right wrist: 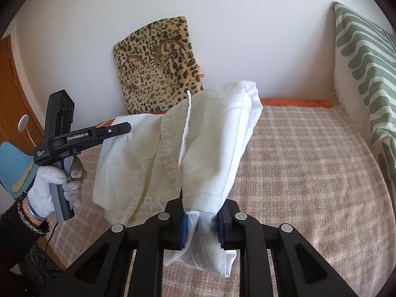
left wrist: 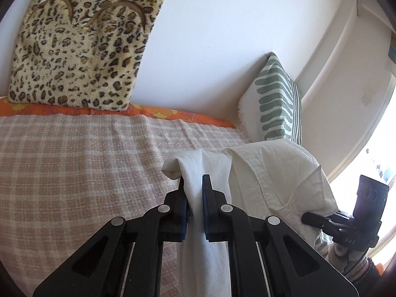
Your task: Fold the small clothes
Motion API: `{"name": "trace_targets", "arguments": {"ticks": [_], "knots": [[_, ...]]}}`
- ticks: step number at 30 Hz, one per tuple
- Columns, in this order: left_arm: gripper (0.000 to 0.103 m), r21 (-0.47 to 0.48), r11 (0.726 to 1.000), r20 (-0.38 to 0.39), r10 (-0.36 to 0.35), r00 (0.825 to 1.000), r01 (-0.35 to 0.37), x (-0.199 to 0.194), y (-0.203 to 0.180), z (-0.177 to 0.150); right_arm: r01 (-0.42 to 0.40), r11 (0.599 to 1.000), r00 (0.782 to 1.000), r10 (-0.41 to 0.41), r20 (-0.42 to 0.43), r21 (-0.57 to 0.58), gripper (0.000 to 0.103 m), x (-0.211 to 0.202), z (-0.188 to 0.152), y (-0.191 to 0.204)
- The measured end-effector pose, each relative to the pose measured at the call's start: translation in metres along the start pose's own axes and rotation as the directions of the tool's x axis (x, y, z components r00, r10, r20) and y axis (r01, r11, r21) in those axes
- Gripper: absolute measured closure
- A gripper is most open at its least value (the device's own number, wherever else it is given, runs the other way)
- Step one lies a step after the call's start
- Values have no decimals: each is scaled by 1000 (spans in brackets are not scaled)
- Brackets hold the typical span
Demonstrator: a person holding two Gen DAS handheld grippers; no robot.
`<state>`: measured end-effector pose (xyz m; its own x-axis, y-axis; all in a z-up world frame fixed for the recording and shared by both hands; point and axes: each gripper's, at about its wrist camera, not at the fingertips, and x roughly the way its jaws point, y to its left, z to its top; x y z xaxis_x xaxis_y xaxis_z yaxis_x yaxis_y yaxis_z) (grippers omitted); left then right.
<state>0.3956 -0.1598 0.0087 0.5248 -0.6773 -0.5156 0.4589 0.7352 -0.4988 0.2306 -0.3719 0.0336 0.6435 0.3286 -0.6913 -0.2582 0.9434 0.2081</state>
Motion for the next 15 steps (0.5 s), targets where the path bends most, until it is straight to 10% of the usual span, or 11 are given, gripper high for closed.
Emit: {"name": "trace_targets", "arguments": {"ticks": [15], "knots": [[96, 158, 987, -66, -25, 997, 35, 121, -107, 3, 191, 974, 982, -191, -11, 123, 86, -31, 6, -163]]}}
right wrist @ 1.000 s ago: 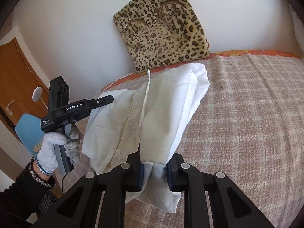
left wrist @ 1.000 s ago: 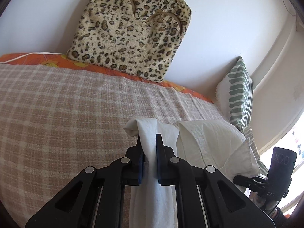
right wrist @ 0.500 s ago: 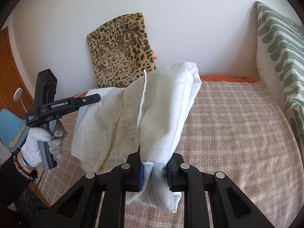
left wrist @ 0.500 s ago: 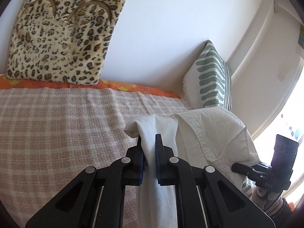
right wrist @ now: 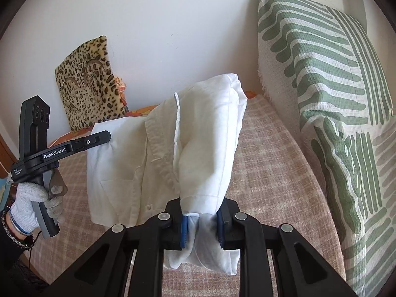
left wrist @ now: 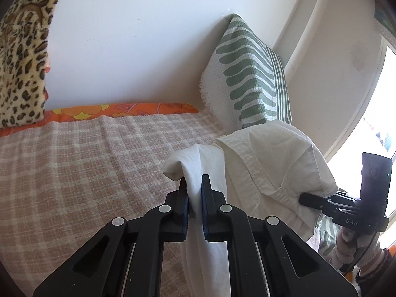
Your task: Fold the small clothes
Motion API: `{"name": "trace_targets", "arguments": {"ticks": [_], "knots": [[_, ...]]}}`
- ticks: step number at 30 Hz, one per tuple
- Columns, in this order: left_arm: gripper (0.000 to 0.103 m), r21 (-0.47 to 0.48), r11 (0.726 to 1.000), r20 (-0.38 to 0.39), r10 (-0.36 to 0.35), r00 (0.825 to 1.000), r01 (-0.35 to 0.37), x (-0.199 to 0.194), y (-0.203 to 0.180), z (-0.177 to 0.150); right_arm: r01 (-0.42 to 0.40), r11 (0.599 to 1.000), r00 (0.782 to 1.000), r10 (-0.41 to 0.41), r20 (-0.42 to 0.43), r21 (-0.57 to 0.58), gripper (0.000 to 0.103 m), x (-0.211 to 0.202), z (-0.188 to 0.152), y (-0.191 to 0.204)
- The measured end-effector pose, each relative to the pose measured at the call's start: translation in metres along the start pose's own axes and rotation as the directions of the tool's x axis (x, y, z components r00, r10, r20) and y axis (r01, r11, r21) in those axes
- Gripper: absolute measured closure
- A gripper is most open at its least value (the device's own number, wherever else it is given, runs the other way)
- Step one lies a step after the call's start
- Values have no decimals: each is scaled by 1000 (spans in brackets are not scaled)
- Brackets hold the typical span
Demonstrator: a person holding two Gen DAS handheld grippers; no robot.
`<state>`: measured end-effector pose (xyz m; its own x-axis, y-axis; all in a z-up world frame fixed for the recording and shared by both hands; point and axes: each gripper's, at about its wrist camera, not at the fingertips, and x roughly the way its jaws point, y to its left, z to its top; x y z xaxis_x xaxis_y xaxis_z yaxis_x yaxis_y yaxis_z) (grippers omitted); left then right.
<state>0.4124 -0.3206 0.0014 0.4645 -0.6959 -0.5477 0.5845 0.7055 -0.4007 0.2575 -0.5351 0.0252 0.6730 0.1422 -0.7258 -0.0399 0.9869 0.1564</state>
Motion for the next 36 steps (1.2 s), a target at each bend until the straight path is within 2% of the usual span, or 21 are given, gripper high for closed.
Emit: {"name": "trace_targets", "arguments": {"ticks": [5, 10, 12, 14, 16, 18, 19, 20, 22, 23, 24, 28, 30, 36], "knots": [[96, 65, 997, -2, 51, 999, -51, 13, -20, 0, 8, 1000, 1000, -8, -16, 19, 86, 16, -2, -25], [96, 97, 990, 0, 107, 994, -106, 21, -26, 0, 56, 998, 997, -55, -48, 7, 86, 36, -5, -33], [96, 113, 985, 1, 133, 991, -132, 23, -27, -1, 82, 997, 995, -81, -50, 15, 82, 40, -6, -35], [93, 124, 981, -4, 152, 988, -150, 23, -27, -1, 136, 991, 989, -135, -58, 15, 69, 43, -6, -36], [92, 141, 975, 2, 173, 985, -172, 21, -28, -2, 186, 982, 980, -184, -69, 22, 63, 45, -5, -36], [91, 165, 970, 13, 180, 984, -180, 15, -31, -3, 219, 975, 974, -217, -60, 34, 53, 41, -4, -38], [91, 178, 967, 17, 182, 983, -182, 12, -33, -4, 227, 973, 973, -225, -48, 45, 42, 37, -4, -38], [89, 192, 964, 19, 185, 982, -186, 9, -35, -4, 232, 971, 972, -231, -34, 58, 37, 32, -4, -39], [71, 206, 960, 26, 187, 982, -189, 1, -37, -6, 236, 969, 972, -235, -13, 76, 37, 23, -3, -38], [54, 208, 959, 40, 186, 982, -190, -5, -38, -7, 237, 968, 971, -237, -9, 78, 37, 19, -4, -36], [49, 211, 958, 58, 184, 981, -193, -12, -39, -8, 242, 967, 970, -243, -4, 76, 37, 16, -3, -33], [48, 218, 961, 63, 161, 985, -171, -32, -41, -10, 259, 962, 964, -262, 33, 84, 31, -2, -7, -19], [43, 216, 963, 67, 152, 986, -163, -43, -42, -13, 253, 963, 965, -258, 50, 90, 29, -11, -10, -10], [36, 211, 966, 76, 136, 988, -149, -79, -41, -24, 279, 958, 954, -284, 98, 64, 19, -40, -17, 26]]}}
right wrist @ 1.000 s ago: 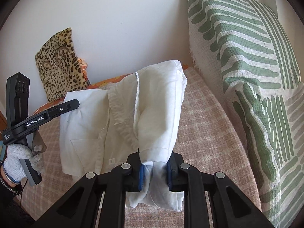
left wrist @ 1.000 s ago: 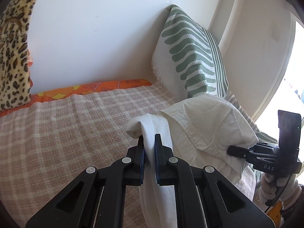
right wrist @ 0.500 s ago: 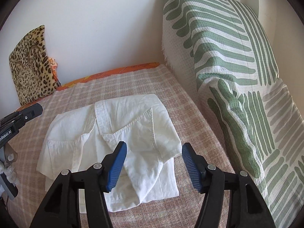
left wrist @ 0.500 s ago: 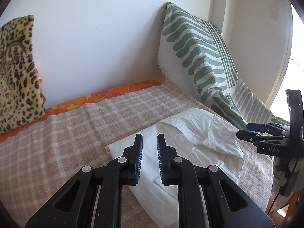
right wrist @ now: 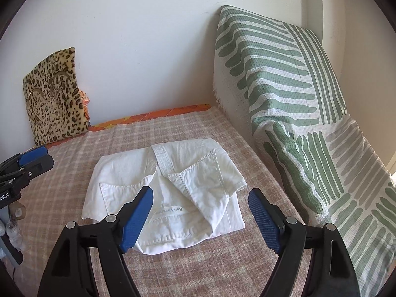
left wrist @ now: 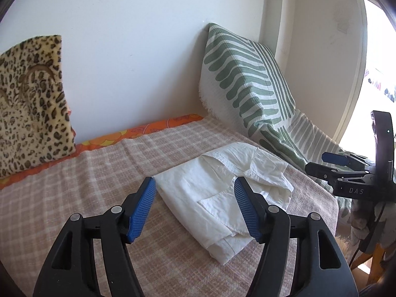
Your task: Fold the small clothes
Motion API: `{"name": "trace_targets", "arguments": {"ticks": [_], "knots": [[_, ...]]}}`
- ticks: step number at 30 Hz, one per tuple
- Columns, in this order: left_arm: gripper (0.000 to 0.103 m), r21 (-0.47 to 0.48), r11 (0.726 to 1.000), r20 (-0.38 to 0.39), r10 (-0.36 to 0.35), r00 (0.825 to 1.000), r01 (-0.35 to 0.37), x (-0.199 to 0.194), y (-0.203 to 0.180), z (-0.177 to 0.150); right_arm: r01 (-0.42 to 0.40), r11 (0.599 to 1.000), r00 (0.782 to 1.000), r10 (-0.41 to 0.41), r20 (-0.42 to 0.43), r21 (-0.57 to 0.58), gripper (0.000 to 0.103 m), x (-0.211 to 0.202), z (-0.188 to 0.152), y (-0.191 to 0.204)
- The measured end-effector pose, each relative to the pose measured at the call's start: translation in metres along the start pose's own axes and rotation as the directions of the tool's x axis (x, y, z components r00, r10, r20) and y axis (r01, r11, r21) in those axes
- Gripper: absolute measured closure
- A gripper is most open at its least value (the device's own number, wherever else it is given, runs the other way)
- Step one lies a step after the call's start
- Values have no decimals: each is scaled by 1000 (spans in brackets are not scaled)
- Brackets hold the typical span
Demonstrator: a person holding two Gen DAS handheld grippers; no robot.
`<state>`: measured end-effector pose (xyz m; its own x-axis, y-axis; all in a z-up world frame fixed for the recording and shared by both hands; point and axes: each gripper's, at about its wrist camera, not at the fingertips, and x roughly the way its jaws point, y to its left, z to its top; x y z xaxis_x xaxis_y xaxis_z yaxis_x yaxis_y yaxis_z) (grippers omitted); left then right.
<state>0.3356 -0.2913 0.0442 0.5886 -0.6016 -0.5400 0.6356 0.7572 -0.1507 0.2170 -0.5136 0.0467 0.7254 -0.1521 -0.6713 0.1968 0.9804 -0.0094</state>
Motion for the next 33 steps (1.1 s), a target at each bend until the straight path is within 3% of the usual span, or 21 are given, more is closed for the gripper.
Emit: {"name": "trace_targets", "arguments": {"ticks": [6, 11, 18, 25, 29, 33], "knots": [[26, -4, 1000, 21, -7, 1000, 7, -41, 0, -8, -1, 1000, 999, -1, 46, 24, 14, -36, -7, 21], [22, 29, 1000, 40, 8, 999, -9, -74, -3, -19, 24, 1000, 999, -24, 47, 2, 3, -56, -20, 43], [14, 40, 999, 24, 22, 999, -23, -108, 0, -39, 31, 999, 995, -32, 98, 17, 0, -82, -45, 72], [13, 61, 996, -9, 62, 998, -61, -130, 6, -69, 34, 999, 994, -34, 105, -6, 0, -90, -64, 95], [2, 49, 994, 5, 93, 996, -93, -139, 11, -82, 26, 1000, 995, -27, 100, 13, 0, -86, -73, 98], [2, 23, 994, 4, 105, 995, -105, -142, 16, -89, 6, 999, 997, -10, 82, 38, 0, -81, -78, 99]]}}
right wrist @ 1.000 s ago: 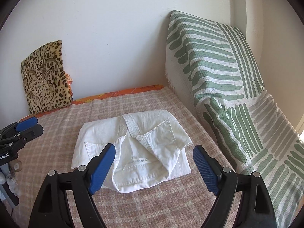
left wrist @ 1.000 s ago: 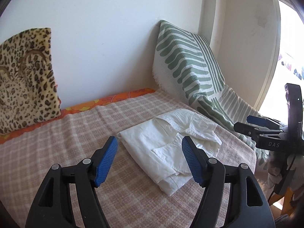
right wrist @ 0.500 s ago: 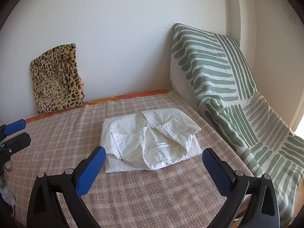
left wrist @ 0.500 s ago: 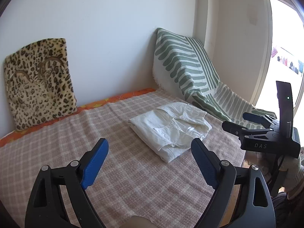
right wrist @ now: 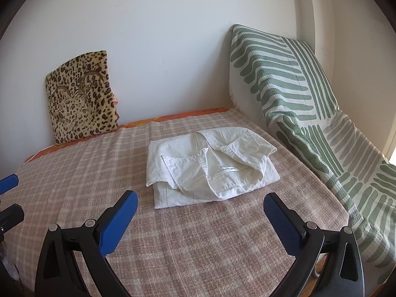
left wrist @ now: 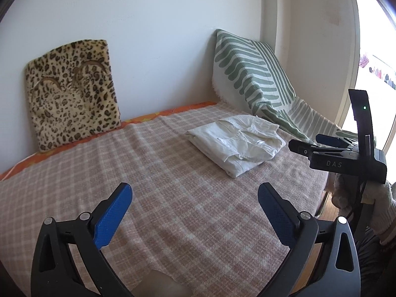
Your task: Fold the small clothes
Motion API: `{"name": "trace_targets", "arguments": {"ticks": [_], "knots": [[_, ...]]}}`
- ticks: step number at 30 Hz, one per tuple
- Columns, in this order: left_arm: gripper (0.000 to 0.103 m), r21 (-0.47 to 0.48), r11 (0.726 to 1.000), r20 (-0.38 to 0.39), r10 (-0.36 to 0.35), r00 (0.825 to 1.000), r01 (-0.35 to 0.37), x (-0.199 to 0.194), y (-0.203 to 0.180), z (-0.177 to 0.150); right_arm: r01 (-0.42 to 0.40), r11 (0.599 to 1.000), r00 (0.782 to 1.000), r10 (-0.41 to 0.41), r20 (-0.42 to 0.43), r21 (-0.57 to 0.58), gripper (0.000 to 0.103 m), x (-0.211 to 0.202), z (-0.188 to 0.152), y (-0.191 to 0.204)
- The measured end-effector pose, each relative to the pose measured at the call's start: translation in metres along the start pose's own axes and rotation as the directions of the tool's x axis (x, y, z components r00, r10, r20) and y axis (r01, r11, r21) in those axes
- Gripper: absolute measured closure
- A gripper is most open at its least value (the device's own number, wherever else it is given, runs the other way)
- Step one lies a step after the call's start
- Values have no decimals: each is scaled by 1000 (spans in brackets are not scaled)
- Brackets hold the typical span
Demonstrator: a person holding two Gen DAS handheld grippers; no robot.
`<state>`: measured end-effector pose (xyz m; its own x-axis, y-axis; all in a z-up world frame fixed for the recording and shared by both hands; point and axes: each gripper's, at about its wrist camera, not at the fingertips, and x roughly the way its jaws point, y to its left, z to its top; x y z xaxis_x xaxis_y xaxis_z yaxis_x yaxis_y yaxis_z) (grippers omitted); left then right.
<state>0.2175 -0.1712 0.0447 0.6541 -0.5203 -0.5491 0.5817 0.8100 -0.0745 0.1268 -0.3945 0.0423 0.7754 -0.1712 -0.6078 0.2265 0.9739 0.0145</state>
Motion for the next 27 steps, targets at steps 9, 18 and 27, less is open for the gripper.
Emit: {"name": "trace_targets", "arguments": {"ticks": [9, 18, 27], "knots": [[2, -4, 1000, -13, 13, 1000, -13, 1, 7, -12, 12, 1000, 999, -11, -42, 19, 0, 12, -7, 0], [2, -21, 999, -7, 31, 999, -32, -5, 12, -15, 18, 1000, 999, -18, -48, 2, 0, 12, -12, 7], [2, -20, 1000, 23, 22, 999, -22, -16, 13, -16, 23, 999, 999, -22, -37, 47, 0, 9, -10, 3]]}}
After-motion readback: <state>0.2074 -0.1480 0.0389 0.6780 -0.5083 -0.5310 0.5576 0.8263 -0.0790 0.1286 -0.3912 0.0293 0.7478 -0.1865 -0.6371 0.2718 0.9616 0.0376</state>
